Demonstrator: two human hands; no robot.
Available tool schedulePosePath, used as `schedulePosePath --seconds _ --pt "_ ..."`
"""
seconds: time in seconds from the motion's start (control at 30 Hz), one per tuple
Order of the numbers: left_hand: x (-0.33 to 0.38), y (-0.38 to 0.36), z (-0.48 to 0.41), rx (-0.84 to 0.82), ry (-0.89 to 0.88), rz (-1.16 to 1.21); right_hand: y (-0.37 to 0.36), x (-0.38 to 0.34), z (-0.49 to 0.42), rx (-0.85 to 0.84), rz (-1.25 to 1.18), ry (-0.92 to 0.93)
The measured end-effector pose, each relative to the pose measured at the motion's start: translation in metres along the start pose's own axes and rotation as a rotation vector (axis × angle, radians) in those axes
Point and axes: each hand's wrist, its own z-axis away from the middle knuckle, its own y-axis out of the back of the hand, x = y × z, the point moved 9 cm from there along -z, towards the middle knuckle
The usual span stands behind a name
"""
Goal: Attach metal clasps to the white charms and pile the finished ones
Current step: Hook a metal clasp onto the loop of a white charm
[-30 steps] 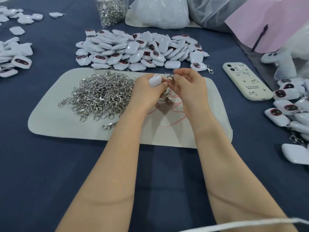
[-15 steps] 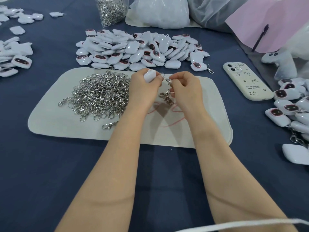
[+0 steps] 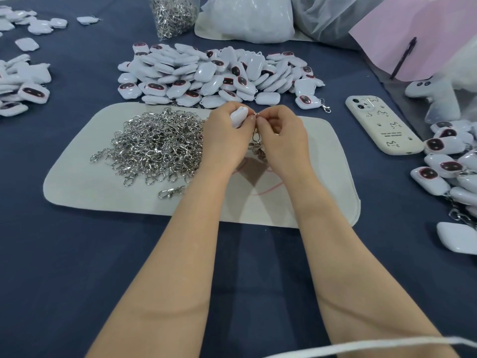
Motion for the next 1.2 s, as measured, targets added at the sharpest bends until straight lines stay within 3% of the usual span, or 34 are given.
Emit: schedulePosePath --seconds 0.87,1.2 --pt "-0.006 -0.001 0.002 0.003 0.102 -0.006 0.003 -0.003 0.002 0.034 -0.019 0.032" --pt "-0.015 -0.002 0.004 -0.002 0.179 0.128 -0.002 0.003 0.0 -0.001 -0.005 0.007"
